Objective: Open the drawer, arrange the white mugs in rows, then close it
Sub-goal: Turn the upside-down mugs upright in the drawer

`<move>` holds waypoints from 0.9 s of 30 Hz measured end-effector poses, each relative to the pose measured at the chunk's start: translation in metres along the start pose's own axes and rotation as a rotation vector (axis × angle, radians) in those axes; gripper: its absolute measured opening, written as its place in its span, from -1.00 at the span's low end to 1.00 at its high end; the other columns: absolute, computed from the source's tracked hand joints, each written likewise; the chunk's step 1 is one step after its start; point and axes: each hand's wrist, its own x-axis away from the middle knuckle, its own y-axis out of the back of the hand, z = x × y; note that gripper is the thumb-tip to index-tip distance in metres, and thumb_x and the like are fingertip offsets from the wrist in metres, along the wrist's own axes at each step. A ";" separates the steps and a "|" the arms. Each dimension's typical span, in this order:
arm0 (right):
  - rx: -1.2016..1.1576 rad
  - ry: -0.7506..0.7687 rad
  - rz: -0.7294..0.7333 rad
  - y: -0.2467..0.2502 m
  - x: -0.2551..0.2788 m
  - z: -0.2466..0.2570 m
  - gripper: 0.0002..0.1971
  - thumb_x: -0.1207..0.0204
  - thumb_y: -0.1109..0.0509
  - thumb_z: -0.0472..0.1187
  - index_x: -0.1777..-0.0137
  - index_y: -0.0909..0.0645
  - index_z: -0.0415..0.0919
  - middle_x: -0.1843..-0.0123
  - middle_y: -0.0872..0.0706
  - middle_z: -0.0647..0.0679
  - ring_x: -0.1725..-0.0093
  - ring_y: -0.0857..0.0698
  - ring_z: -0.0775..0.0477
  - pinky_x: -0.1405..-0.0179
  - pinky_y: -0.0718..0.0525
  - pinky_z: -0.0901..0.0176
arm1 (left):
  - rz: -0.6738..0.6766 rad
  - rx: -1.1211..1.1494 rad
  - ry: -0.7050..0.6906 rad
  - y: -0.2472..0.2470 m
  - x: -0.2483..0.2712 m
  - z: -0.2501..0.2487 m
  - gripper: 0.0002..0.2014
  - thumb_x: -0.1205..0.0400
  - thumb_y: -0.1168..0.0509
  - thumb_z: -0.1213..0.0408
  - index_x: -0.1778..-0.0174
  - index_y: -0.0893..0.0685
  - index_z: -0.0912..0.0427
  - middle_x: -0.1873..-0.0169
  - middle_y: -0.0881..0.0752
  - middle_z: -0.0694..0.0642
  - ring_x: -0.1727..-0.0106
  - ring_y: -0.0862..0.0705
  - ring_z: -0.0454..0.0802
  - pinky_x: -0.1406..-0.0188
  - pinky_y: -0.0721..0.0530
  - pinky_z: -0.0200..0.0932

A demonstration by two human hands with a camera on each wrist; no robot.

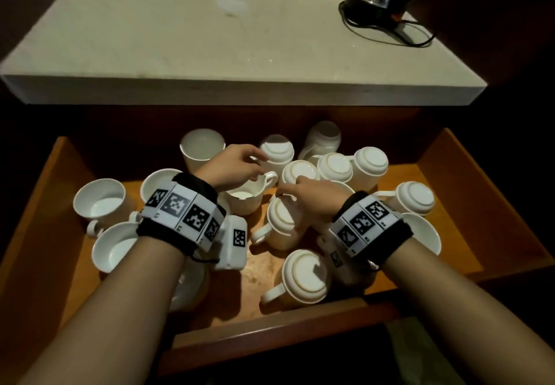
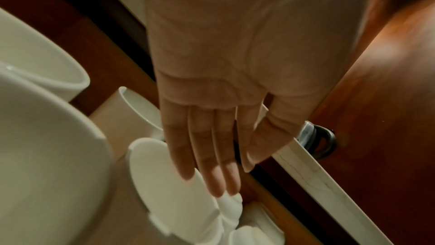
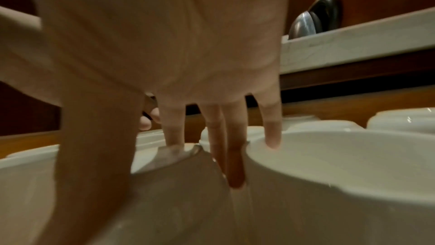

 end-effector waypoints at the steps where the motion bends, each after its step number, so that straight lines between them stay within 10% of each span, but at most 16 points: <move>1: 0.012 0.009 -0.020 0.001 0.000 -0.001 -0.13 -0.20 -0.65 0.04 -0.50 -0.32 0.10 -0.28 -0.50 -0.11 -0.25 -0.56 -0.21 0.06 -0.47 0.04 | -0.001 0.003 0.000 -0.001 0.000 0.001 -0.67 -0.62 -0.22 0.48 -0.31 -0.59 0.27 -0.05 -0.69 0.18 0.06 -0.62 -0.02 0.47 -0.53 -0.61; 10: -0.065 0.141 -0.179 0.006 0.011 -0.008 -0.19 -0.25 -0.59 0.12 -0.51 -0.36 0.10 -0.26 -0.57 -0.07 -0.23 -0.57 -0.11 -0.05 -0.49 0.09 | 0.000 0.029 -0.002 -0.001 0.000 0.005 -0.68 -0.64 -0.24 0.42 -0.32 -0.60 0.25 -0.08 -0.72 0.20 0.09 -0.64 -0.07 0.27 -0.51 -0.42; 13: -0.165 0.152 -0.277 0.013 0.016 -0.012 -0.21 -0.26 -0.56 0.15 -0.50 -0.42 0.01 -0.26 -0.65 -0.06 -0.23 -0.60 -0.09 -0.08 -0.54 0.10 | -0.018 0.101 -0.014 -0.002 0.002 0.003 -0.70 -0.69 -0.21 0.19 -0.28 -0.61 0.23 -0.04 -0.70 0.11 0.11 -0.64 -0.13 0.31 -0.52 -0.47; 17: -0.503 0.094 -0.356 0.020 0.026 -0.032 -0.39 -0.31 -0.56 0.09 -0.37 -0.58 -0.01 -0.04 -0.71 0.05 -0.03 -0.65 0.02 -0.02 -0.59 0.13 | -0.060 0.157 -0.036 0.000 0.005 0.000 -0.65 -0.64 -0.10 -0.16 -0.05 -0.64 -0.01 -0.02 -0.72 0.00 -0.14 -0.66 -0.05 -0.14 -0.59 -0.15; 20: -0.783 0.101 -0.417 0.021 0.030 -0.049 -0.49 -0.36 -0.56 -0.07 -0.34 -0.61 -0.07 -0.03 -0.69 0.19 0.00 -0.67 0.11 0.01 -0.62 0.20 | -0.040 0.194 -0.048 0.000 0.008 -0.003 -0.35 -0.42 -0.12 -0.33 -0.30 -0.53 0.02 -0.07 -0.66 -0.05 -0.20 -0.62 -0.07 -0.21 -0.56 -0.13; 23: -1.143 0.132 -0.499 0.025 0.030 -0.054 -0.58 -0.41 -0.52 -0.26 -0.28 -0.60 -0.14 -0.18 -0.71 -0.11 -0.04 -0.70 0.01 0.06 -0.76 0.25 | 0.034 0.216 -0.056 -0.003 0.008 -0.002 -0.26 -0.46 -0.22 -0.17 -0.54 -0.29 0.05 -0.29 -0.55 0.00 -0.26 -0.53 -0.12 -0.23 -0.49 -0.17; 27: -1.499 0.179 -0.431 0.025 0.024 -0.050 -0.47 -0.09 -0.55 -0.12 -0.11 -0.55 -0.12 0.01 -0.73 -0.02 0.04 -0.76 0.04 0.13 -0.80 0.20 | 0.029 0.276 -0.155 -0.009 0.010 -0.003 -0.21 -0.45 -0.48 0.25 -0.56 -0.23 0.09 -0.34 -0.53 0.00 -0.34 -0.55 -0.10 -0.30 -0.58 -0.15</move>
